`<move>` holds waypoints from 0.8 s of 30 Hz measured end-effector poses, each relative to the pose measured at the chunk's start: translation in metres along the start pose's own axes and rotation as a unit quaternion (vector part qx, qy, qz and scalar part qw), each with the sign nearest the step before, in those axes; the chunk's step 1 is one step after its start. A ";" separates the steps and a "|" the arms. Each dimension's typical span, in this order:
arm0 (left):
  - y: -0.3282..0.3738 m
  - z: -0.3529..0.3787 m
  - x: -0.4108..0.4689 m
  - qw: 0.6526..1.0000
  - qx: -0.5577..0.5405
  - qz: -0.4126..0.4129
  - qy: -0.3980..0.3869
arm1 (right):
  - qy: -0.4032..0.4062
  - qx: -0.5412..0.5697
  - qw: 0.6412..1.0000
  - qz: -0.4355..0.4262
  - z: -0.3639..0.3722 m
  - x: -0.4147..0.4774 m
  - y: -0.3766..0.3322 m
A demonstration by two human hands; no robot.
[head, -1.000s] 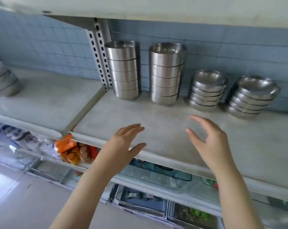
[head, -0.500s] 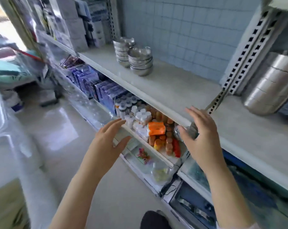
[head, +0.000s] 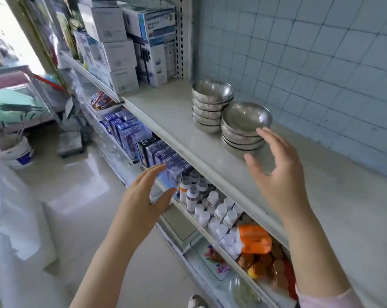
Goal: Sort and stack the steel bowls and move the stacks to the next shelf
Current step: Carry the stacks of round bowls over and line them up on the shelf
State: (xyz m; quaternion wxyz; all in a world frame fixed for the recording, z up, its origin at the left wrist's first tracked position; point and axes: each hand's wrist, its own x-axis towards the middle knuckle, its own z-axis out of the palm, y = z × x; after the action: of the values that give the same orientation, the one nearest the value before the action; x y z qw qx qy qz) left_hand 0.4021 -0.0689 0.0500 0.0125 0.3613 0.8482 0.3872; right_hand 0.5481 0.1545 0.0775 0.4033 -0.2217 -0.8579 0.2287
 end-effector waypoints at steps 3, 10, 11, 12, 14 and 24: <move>-0.011 0.005 0.057 1.000 -0.022 -0.001 -0.002 | 0.014 -0.023 0.999 -0.027 0.027 0.053 0.002; -0.027 0.047 0.184 0.989 -0.093 0.026 -0.113 | 0.029 -0.058 0.998 0.007 0.065 0.110 0.003; -0.030 0.057 0.202 0.984 -0.107 0.031 -0.136 | 0.036 -0.068 0.997 0.015 0.070 0.113 0.004; -0.032 0.065 0.220 0.979 -0.120 0.038 -0.158 | 0.047 -0.080 0.995 0.023 0.074 0.116 0.004; -0.039 0.082 0.253 0.968 -0.151 0.054 -0.196 | 0.078 -0.105 0.990 0.044 0.083 0.121 0.003; -0.080 0.109 0.341 0.874 -0.293 0.163 -0.352 | 0.225 -0.197 0.945 0.134 0.140 0.131 -0.030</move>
State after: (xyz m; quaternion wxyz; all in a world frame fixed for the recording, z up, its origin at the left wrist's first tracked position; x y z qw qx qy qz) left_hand 0.1346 0.1789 0.0082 0.3520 0.5865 0.5647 0.4618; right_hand 0.3556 0.1747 0.0922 0.5000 -0.4549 -0.7351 0.0515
